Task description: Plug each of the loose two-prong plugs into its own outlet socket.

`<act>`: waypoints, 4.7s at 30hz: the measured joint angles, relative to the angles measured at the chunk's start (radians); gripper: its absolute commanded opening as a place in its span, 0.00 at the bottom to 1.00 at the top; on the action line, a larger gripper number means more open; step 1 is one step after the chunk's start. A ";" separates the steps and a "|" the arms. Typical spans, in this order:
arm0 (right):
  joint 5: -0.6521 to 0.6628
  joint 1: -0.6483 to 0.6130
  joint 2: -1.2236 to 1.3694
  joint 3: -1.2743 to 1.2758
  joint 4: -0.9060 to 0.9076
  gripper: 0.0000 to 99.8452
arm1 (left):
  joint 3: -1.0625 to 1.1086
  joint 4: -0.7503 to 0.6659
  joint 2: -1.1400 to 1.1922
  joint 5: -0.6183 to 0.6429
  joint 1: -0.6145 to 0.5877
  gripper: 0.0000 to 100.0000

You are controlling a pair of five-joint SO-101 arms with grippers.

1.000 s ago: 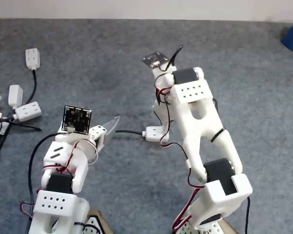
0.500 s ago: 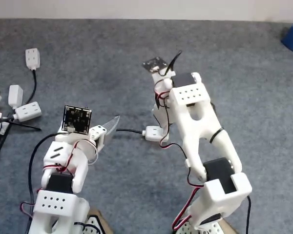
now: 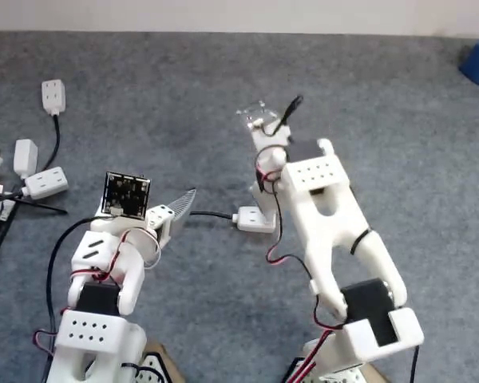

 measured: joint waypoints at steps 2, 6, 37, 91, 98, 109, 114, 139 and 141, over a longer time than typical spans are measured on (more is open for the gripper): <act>0.000 0.002 0.006 0.018 -0.012 0.01 | 0.000 0.000 0.000 0.000 0.000 0.33; 0.000 0.002 0.012 0.038 -0.011 0.01 | 0.000 0.000 0.000 0.000 0.000 0.33; -0.103 0.127 -0.315 -0.439 0.589 0.24 | -0.086 0.364 0.000 -0.061 0.077 0.33; 0.034 0.664 -0.801 0.717 -0.166 0.24 | -1.829 0.990 1.924 -0.479 0.571 0.01; 0.034 0.618 -0.801 0.758 -0.167 0.24 | -2.087 1.003 1.936 -0.482 0.439 0.01; 0.034 0.586 -0.801 0.764 -0.167 0.24 | -2.555 0.804 2.338 -0.592 0.362 0.02; 0.034 0.586 -0.801 0.793 -0.169 0.24 | -2.816 0.786 2.535 -0.592 0.353 0.17; 0.034 0.431 -0.807 0.769 -0.032 0.24 | -3.093 1.283 2.391 -0.327 -0.471 0.23; 0.034 0.391 -0.807 0.741 0.031 0.24 | -3.093 1.343 2.387 -0.350 -0.569 0.23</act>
